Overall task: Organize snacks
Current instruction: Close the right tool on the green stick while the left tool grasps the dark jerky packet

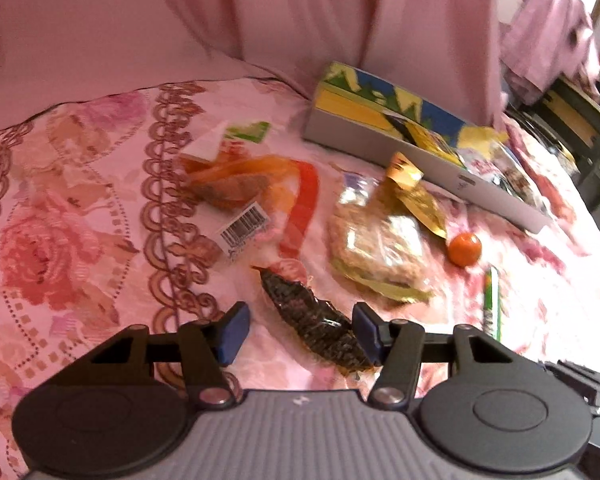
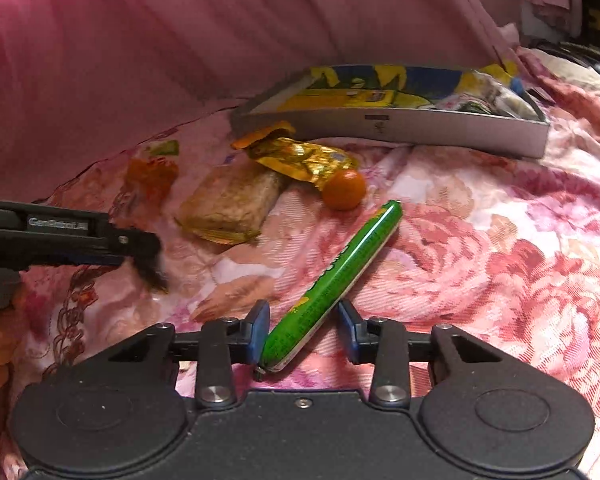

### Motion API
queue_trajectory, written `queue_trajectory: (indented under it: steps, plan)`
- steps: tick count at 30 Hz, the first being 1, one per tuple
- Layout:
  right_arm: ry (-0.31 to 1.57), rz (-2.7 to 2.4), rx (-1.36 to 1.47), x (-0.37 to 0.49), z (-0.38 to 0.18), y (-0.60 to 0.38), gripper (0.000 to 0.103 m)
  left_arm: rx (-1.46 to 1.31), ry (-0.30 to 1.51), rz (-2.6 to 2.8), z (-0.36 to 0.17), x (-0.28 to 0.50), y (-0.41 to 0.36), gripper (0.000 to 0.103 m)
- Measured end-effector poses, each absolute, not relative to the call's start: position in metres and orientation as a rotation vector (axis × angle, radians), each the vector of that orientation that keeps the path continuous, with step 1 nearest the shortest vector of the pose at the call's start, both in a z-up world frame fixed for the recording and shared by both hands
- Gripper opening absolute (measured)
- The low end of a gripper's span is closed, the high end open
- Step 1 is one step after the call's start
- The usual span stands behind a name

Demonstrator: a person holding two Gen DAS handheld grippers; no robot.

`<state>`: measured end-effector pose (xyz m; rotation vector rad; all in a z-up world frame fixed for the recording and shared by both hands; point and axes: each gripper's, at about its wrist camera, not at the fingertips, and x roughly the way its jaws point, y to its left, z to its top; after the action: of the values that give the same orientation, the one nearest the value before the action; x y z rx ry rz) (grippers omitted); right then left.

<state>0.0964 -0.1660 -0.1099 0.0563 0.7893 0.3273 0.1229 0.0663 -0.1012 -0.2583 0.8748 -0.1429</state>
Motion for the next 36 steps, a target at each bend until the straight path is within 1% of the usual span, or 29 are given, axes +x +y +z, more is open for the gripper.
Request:
queue_trajectory:
  steps: [6,8,9,11,13,15,17,21,22,24,25,26,28,31,34,36]
  plan:
    - [0.791,0.358,-0.098,0.087,-0.106,-0.149,0.038,-0.251,0.899,-0.208,-0.098,0.124,0.057,0.060]
    - [0.782,0.348,-0.123,0.085,-0.106,-0.148,0.041,-0.274,0.906,-0.194,-0.098,0.125,0.058,0.063]
    - [0.782,0.347,-0.115,0.085,-0.106,-0.149,0.042,-0.286,0.911,-0.189,-0.099,0.126,0.058,0.066]
    - [0.792,0.341,-0.080,0.088,-0.107,-0.152,0.052,-0.302,0.916,-0.182,-0.099,0.127,0.059,0.072]
    - [0.801,0.330,-0.028,0.092,-0.108,-0.157,0.058,-0.313,0.923,-0.185,-0.099,0.129,0.056,0.087]
    - [0.809,0.320,0.029,0.096,-0.110,-0.161,0.060,-0.313,0.928,-0.178,-0.100,0.130,0.051,0.089]
    - [0.806,0.311,0.070,0.097,-0.112,-0.163,0.062,-0.302,0.935,-0.159,-0.101,0.132,0.047,0.090]
    - [0.792,0.290,0.089,0.098,-0.114,-0.165,0.061,-0.245,0.953,-0.113,-0.101,0.133,0.038,0.082]
    - [0.792,0.287,0.084,0.098,-0.114,-0.164,0.060,-0.235,0.954,-0.108,-0.100,0.133,0.036,0.078]
    - [0.795,0.279,0.061,0.097,-0.114,-0.163,0.054,-0.234,0.953,-0.111,-0.099,0.131,0.034,0.074]
    - [0.798,0.271,0.038,0.097,-0.113,-0.161,0.045,-0.243,0.953,-0.122,-0.099,0.130,0.034,0.070]
    - [0.801,0.269,0.020,0.097,-0.112,-0.160,0.039,-0.248,0.954,-0.134,-0.100,0.129,0.034,0.069]
    - [0.814,0.281,0.016,0.096,-0.111,-0.160,0.032,-0.246,0.956,-0.158,-0.100,0.126,0.032,0.064]
    - [0.829,0.279,-0.020,0.094,-0.108,-0.158,0.029,-0.227,0.954,-0.202,-0.100,0.123,0.028,0.061]
    - [0.835,0.260,-0.057,0.089,-0.106,-0.158,0.026,-0.195,0.949,-0.223,-0.099,0.121,0.022,0.060]
    - [0.827,0.252,-0.082,0.086,-0.106,-0.158,0.026,-0.181,0.947,-0.223,-0.098,0.122,0.019,0.061]
